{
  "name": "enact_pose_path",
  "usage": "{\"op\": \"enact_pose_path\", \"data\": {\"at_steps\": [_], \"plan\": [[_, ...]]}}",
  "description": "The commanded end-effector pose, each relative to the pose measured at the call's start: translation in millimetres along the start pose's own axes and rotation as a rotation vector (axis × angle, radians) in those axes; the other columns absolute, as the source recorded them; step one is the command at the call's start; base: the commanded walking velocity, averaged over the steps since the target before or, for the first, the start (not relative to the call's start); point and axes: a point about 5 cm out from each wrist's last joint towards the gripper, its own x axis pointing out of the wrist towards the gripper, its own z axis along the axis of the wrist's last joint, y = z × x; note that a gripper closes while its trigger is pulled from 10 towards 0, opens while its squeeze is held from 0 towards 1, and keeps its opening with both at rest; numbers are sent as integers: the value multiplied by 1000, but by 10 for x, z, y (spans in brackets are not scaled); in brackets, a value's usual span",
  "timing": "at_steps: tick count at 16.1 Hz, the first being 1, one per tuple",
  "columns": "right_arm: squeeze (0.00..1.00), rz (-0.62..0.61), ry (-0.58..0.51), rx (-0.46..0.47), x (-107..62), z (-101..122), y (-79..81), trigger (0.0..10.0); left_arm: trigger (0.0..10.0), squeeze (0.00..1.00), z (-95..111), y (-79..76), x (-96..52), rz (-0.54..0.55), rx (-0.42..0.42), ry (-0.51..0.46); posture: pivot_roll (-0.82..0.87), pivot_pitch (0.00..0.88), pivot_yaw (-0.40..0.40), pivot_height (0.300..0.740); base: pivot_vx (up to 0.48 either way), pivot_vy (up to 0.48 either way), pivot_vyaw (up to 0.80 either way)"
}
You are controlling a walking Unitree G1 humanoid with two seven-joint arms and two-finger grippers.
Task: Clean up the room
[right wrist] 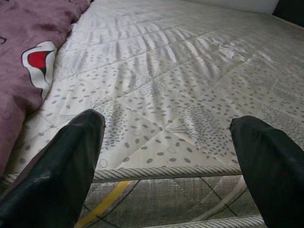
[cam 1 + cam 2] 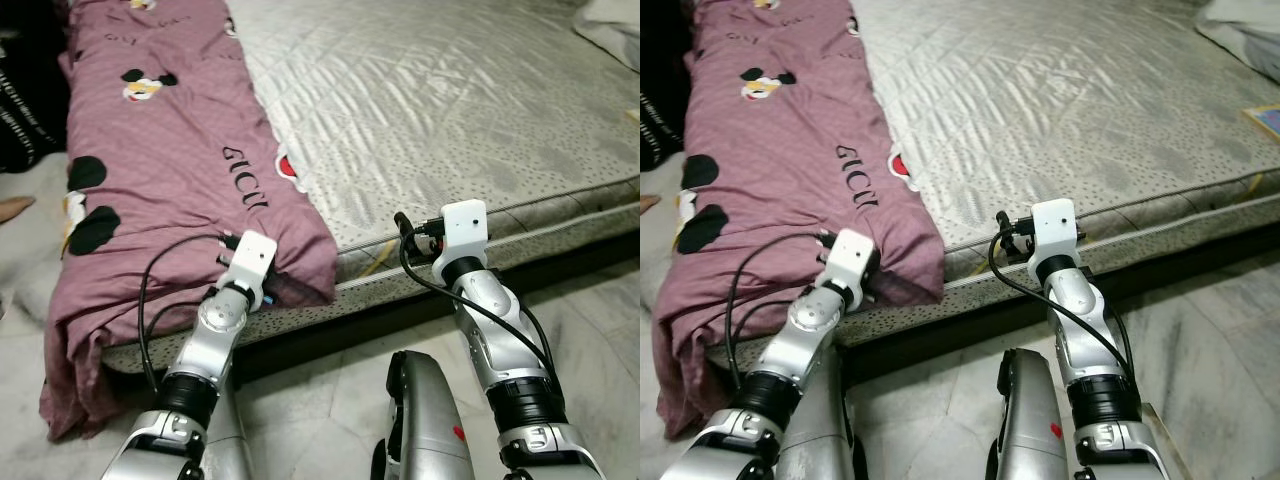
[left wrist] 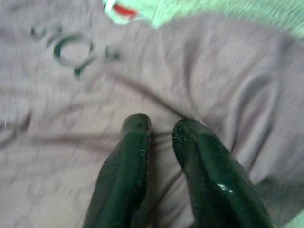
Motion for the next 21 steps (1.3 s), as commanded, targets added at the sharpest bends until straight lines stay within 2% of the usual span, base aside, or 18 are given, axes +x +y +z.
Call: {"op": "enact_pose_path", "data": {"at_steps": [1, 2, 4, 6, 7, 8, 9, 11, 12, 15, 16, 19, 20, 21], "plan": [[0, -10, -5, 3, 27, 14, 8, 10000, 10000, 1000, 73, -51, -23, -63, 46, -31, -6, 70, -27, 499, 0, 0, 0], [0, -10, -5, 4, 30, 14, 8, 10000, 10000, 1000, 106, -45, -27, -65, 54, -46, 0, 69, -29, 499, 0, 0, 0], [0, -14, -10, 5, 39, 17, 4, 10000, 10000, 1000, 384, 5, -92, -43, 113, -201, 0, 69, -29, 499, 0, 0, 0], [0, -17, -11, 5, 39, 17, 1, 10000, 10000, 1000, 514, 113, -118, 46, 102, -274, 0, 69, -29, 499, 0, 0, 0], [0, -17, -12, 5, 39, 18, 2, 10000, 10000, 1000, 487, 166, -97, 81, 67, -250, 0, 72, -27, 499, 0, 0, 0], [0, -17, -14, 7, 40, 20, 11, 10000, 10000, 1000, 258, 278, -10, 122, -10, -95, -4, 72, -27, 499, 0, 0, 0], [0, -17, -14, 7, 41, 23, 12, 10000, 10000, 1000, 193, 274, 12, 103, -28, -50, -7, 72, -27, 499, 0, 0, 0], [0, -18, -17, 7, 44, 30, 7, 10000, 10000, 1000, 16, 212, 64, 32, -73, 78, -12, 70, -25, 499, 0, 0, 0], [0, -22, -20, 6, 49, 36, -3, 10000, 10000, 1000, -76, 123, 80, -47, -67, 149, -16, 68, -20, 499, 0, 0, 0], [0, -25, -27, 13, 47, 45, 20, 10000, 10000, 1000, -134, -31, 119, -162, -31, 199, -19, 60, -15, 499, 0, 0, 0], [0, -24, -29, 15, 48, 47, 29, 10000, 10000, 1000, -107, -46, 132, -175, -18, 190, -17, 56, -14, 499, 0, 0, 0], [0, -20, -41, 27, 72, 70, 68, 10000, 10000, 1000, 85, 18, 134, -122, 82, 66, -3, 43, -11, 499, 0, 0, 0], [0, -18, -46, 34, 95, 82, 88, 10000, 10000, 1000, 242, 135, 93, -11, 163, -62, 1, 39, -10, 499, 0, 0, 0], [0, -16, -50, 36, 106, 91, 100, 10000, 10000, 1000, 316, 161, 50, 15, 195, -126, 6, 33, -10, 499, 0, 0, 0]]}}
